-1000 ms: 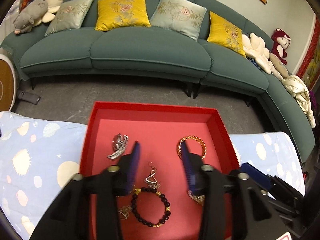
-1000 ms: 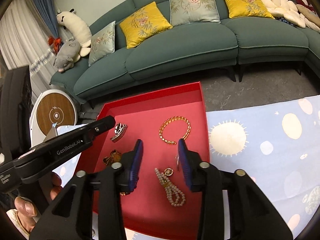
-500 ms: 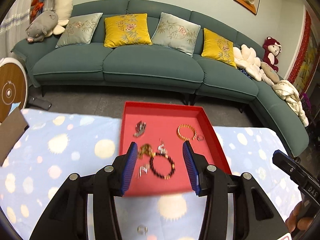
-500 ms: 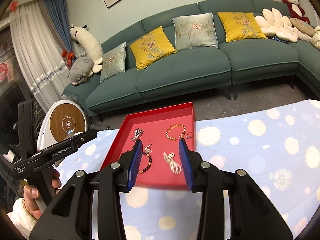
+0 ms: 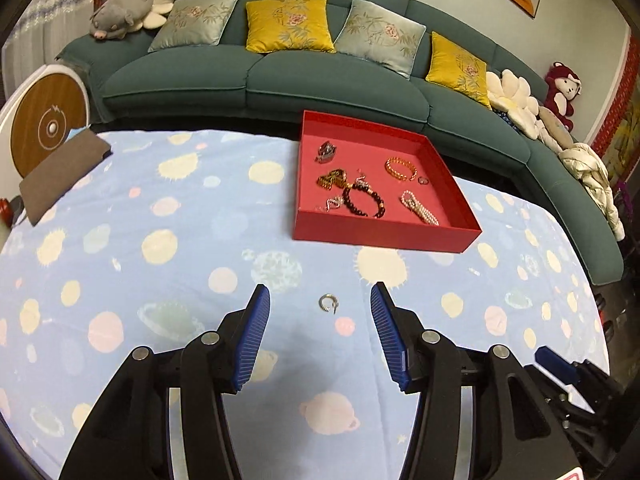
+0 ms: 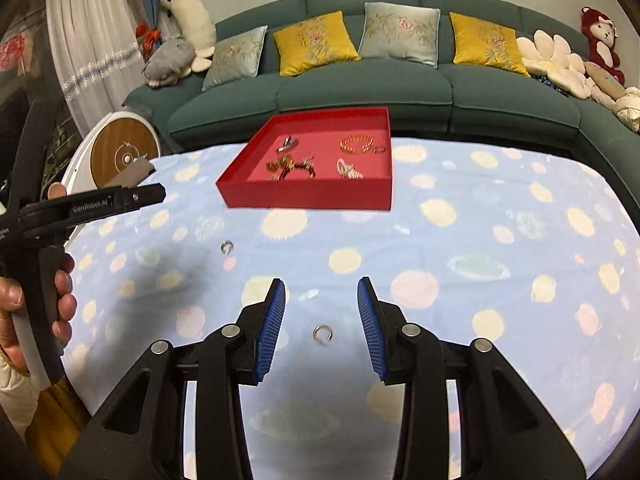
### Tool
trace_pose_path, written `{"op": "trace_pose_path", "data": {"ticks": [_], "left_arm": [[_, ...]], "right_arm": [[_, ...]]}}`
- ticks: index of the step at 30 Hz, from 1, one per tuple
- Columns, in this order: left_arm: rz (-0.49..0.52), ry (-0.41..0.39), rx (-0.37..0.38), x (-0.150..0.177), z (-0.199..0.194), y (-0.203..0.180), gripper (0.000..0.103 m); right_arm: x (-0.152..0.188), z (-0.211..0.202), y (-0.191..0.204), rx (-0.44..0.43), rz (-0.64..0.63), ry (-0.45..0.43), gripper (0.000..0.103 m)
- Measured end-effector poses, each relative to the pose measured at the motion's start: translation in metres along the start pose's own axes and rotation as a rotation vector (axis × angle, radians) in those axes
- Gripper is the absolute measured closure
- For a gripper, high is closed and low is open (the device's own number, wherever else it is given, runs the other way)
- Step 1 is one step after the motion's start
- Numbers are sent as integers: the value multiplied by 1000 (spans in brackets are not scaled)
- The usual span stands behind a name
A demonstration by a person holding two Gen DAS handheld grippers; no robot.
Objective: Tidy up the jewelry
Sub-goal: 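Withdraw both open tools from the tray toward the gold hoop earrings, then grasp a gold hoop earring with the right tool while the left tool grasps the other hoop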
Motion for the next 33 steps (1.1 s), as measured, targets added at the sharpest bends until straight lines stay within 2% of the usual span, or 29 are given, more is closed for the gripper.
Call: {"op": "trace_pose_path", "data": {"ticks": [3, 10, 20, 33], "left_arm": [[-9, 10, -24, 18, 0, 13, 53], [-32, 50, -65, 38, 10, 43, 53], [15, 55, -57, 43, 14, 37, 53], [24, 71, -38, 45, 21, 24, 53]], "right_arm": [[24, 17, 7, 27, -27, 58, 67], [45, 41, 7, 43, -16, 120, 67], [52, 61, 5, 78, -33, 153, 67], [58, 65, 2, 108, -57, 168, 84]]}}
Point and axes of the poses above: each gripper's, at about its wrist camera, not at the fingertips, and z roughly the way its jaws point, y to its left, x to its underside, the point moved 9 cm from there along z, roughly the way its jaws point, and after that the axes turned 7 degrees about -y, right-handed, at the moved point
